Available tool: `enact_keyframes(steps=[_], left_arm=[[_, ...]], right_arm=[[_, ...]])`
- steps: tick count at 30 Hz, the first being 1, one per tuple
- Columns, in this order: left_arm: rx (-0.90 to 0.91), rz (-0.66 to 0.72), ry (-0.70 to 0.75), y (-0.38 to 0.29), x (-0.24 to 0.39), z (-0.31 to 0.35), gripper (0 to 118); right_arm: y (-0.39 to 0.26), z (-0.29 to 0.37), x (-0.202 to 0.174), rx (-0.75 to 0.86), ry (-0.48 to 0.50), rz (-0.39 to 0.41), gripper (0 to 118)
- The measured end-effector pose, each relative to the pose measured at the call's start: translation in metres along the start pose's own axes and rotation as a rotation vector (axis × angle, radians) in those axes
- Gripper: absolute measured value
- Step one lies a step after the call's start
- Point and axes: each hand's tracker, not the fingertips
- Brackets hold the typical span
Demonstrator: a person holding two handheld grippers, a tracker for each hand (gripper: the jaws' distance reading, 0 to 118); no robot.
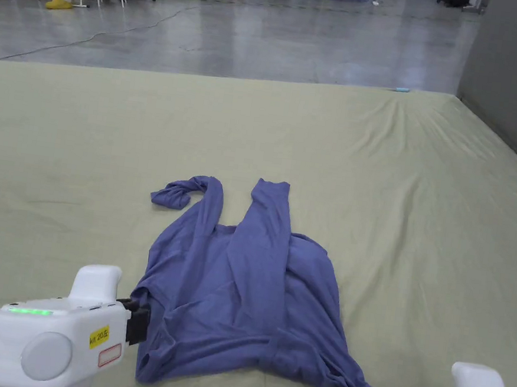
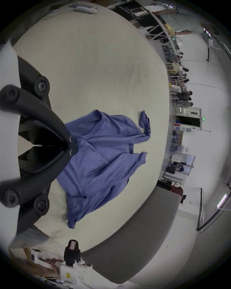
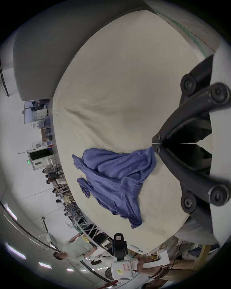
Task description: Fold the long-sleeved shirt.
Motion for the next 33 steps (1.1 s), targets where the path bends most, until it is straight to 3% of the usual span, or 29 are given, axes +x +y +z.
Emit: enact_keyframes(steps=[3,4,5,6,7,8,9,10,11,12,18,23,25,27,29,30,33], left_arm=[[-0.071,-0.009,-0.001,-0.009,0.0,-0.023,4],[-0.1,-0.019,0.011,-0.017,0.002,-0.032,38],[-0.125,-0.036,0.036,-0.024,0.002,-0.04,83],[-0.146,-0.044,0.04,-0.03,0.003,-0.047,112],[-0.157,-0.038,0.018,-0.036,0.003,-0.053,112],[-0.146,-0.032,0.01,-0.042,0.003,-0.056,111],[-0.145,-0.028,0.011,-0.043,0.007,-0.057,106],[-0.181,-0.037,0.043,-0.044,0.009,-0.062,86],[-0.199,-0.047,0.082,-0.046,0.011,-0.067,41],[-0.186,-0.067,0.102,-0.047,0.012,-0.069,9],[-0.17,-0.073,0.073,-0.039,0.016,-0.057,4],[-0.156,-0.064,0.068,-0.033,0.011,-0.048,4],[-0.153,-0.041,0.062,-0.03,0.007,-0.046,4],[-0.149,-0.023,0.059,-0.029,0.004,-0.045,4],[-0.142,-0.015,0.058,-0.027,0.001,-0.046,4],[-0.138,-0.011,0.055,-0.026,-0.001,-0.045,4],[-0.087,0.002,0.043,-0.013,-0.002,-0.031,4]], right_arm=[[0.036,-0.019,-0.008,0.008,-0.005,0.052,0],[0.052,-0.029,-0.01,0.015,-0.007,0.072,0],[0.07,-0.04,-0.014,0.025,-0.011,0.084,0],[0.087,-0.052,-0.017,0.038,-0.014,0.093,4],[0.107,-0.071,-0.019,0.036,-0.01,0.103,20],[0.129,-0.089,-0.024,0.016,-0.012,0.127,44],[0.146,-0.103,-0.029,-0.004,-0.008,0.153,57],[0.165,-0.123,-0.035,-0.021,0.001,0.189,57],[0.181,-0.142,-0.041,-0.022,0.017,0.215,57],[0.198,-0.161,-0.046,-0.026,0.012,0.231,57],[0.257,-0.253,-0.065,-0.183,-0.026,0.278,57],[0.257,-0.29,-0.085,-0.302,-0.081,0.39,56],[0.25,-0.3,-0.094,-0.374,-0.095,0.416,44],[0.237,-0.297,-0.1,-0.351,-0.003,0.418,2],[0.228,-0.292,-0.112,-0.318,-0.111,0.488,1],[0.228,-0.29,-0.113,-0.319,-0.085,0.489,1],[0.242,-0.273,-0.094,-0.263,-0.043,0.375,1]])
